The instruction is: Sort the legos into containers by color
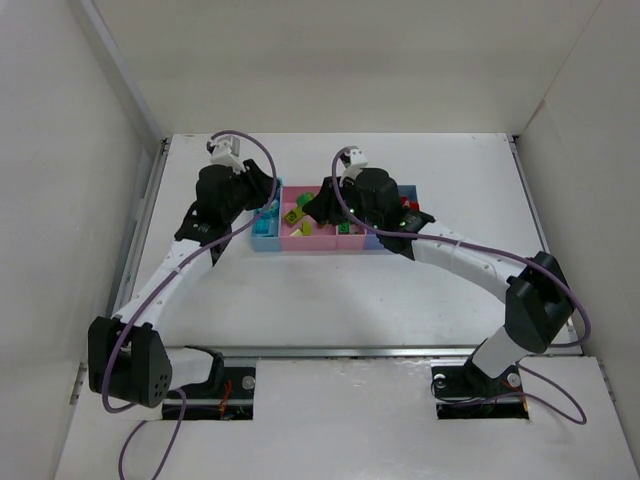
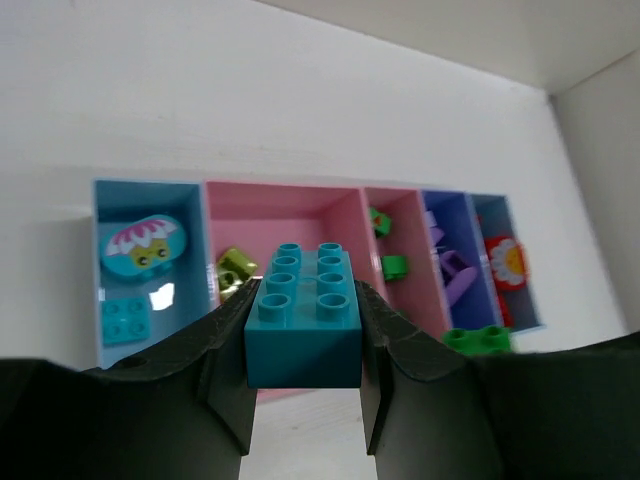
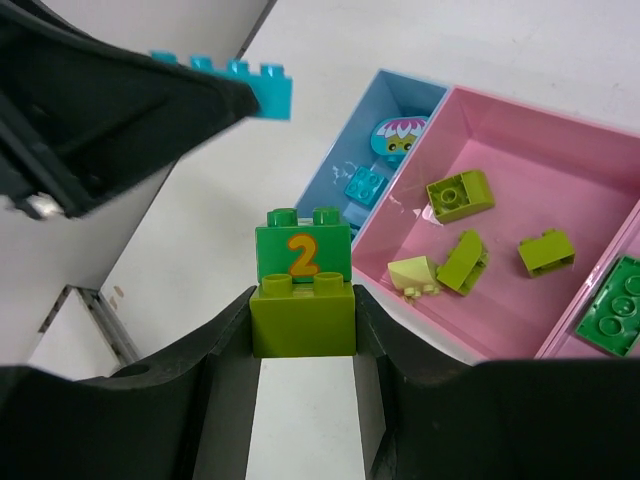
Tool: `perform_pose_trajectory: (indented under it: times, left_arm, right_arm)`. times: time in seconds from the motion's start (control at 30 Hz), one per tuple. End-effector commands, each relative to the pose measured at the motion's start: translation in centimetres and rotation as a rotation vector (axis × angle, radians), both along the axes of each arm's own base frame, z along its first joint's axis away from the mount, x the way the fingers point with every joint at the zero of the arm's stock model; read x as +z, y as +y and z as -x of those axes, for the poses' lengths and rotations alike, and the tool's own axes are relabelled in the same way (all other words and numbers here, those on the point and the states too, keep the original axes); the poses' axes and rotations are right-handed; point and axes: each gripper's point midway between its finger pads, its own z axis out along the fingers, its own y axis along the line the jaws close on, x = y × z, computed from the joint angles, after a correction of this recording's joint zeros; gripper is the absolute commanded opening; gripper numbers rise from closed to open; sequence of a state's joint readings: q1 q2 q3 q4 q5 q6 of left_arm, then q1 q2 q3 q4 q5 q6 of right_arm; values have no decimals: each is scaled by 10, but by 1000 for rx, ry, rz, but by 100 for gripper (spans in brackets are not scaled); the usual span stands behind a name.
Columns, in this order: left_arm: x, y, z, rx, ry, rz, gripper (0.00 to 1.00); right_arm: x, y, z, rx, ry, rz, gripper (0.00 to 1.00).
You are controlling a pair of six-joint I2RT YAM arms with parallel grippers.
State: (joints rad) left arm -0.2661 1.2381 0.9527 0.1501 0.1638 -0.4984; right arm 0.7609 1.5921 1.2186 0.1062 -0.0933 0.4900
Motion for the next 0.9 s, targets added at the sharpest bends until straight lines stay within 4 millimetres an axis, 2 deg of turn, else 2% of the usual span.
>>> perform_pose_trajectory:
  times: [0.0, 0.03, 0.07, 0.1, 0.13, 0.17, 0.2, 0.37, 0.4, 0.43, 0.47, 0.5, 0.53, 0.57, 0.67, 0.8, 0.87]
  left_arm:
    - [-13, 21, -5, 14, -91, -196, 0]
    - [-26, 25, -14, 13, -105, -264, 0]
    - [-37, 29, -17, -24, -129, -384, 0]
    - [-47, 29, -16, -60, -126, -433, 1]
    - [-48, 23, -17, -117, -157, -468, 6]
    - [-62, 7, -7, -251, -171, -485, 14]
    - [-67, 8, -5, -293, -196, -543, 19]
    - [-86, 22, -4, -252, -172, -610, 19]
    - [-91, 24, -2, -248, -160, -616, 23]
    - [-91, 24, -2, -251, -164, -626, 26]
    - [-91, 22, -2, -266, -171, -628, 38]
    - [-87, 22, -1, -264, -180, -627, 38]
    - [-87, 19, 0, -286, -190, -627, 54]
    - [-89, 18, 2, -304, -187, -630, 62]
    - [-85, 15, 4, -326, -209, -636, 77]
    - [-72, 20, -2, -327, -250, -685, 78]
    - [-72, 24, -3, -325, -256, -705, 78]
  right_arm:
    - [42, 0, -3, -4, -87, -50, 0]
    - [42, -1, -3, -2, -93, -44, 0]
    - [46, -2, -2, -2, -100, -51, 0]
    - [44, -2, -2, -2, -94, -44, 0]
    - [44, -3, -2, 0, -100, -38, 0]
    - [44, -2, -1, 11, -106, -34, 0]
    - [42, -2, 0, 11, -99, -28, 0]
    - [35, -4, 1, 14, -92, -9, 0]
    - [35, -4, 1, 14, -92, -9, 0]
    - [35, -4, 1, 16, -99, -3, 0]
    - [35, -4, 1, 16, -99, -3, 0]
    - [32, -5, 1, 18, -99, 9, 0]
    - [32, -4, 2, 29, -98, 7, 0]
    - [38, -3, 2, 28, -106, -1, 0]
    - [40, -3, 2, 43, -123, 13, 0]
    - [39, -4, 2, 52, -142, 41, 0]
    - [36, -5, 2, 56, -142, 59, 0]
